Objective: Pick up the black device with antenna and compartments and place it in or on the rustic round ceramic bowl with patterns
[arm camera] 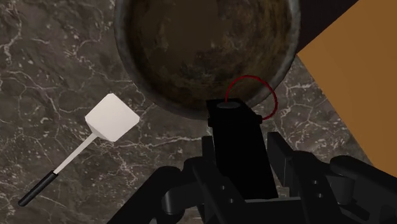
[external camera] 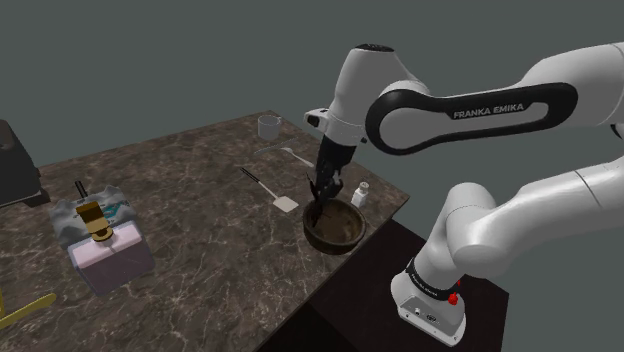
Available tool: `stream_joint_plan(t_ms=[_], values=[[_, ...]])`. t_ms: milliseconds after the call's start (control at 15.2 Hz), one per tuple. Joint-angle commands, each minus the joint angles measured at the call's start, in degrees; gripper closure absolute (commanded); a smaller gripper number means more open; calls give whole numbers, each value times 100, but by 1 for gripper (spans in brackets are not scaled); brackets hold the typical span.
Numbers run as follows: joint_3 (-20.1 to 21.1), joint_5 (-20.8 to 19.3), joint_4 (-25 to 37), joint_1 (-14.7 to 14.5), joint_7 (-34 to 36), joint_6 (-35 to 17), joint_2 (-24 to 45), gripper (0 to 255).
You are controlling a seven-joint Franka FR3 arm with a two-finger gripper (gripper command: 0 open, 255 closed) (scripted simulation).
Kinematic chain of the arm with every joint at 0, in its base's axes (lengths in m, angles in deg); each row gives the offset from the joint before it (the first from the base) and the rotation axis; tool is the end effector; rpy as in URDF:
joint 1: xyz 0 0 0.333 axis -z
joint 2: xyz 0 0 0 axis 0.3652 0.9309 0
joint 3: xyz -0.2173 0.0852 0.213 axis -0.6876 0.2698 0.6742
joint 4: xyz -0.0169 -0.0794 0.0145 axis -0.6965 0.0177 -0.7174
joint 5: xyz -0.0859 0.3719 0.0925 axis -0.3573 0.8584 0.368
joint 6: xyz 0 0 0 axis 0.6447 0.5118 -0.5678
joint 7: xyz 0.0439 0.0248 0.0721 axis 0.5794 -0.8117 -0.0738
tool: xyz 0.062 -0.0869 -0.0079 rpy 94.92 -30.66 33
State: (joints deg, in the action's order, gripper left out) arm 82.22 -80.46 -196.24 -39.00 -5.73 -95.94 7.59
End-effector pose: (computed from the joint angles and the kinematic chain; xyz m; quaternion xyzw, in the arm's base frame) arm 0.3117 0.1437 0.4550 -0.9077 -0.4168 -0.0417 0.0241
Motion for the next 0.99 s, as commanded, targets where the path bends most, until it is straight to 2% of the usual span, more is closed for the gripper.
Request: stream_joint_plan(t_ms=[0,132,462,924], values=[[-12,-15,133,8,7,164,-28,255],[-19,-24,212,11,13,265,-50,255],[-480,-309,-133,228,-417,1026,-1121,255],[-465,-282,-646,219,-449,461,-1068,255]])
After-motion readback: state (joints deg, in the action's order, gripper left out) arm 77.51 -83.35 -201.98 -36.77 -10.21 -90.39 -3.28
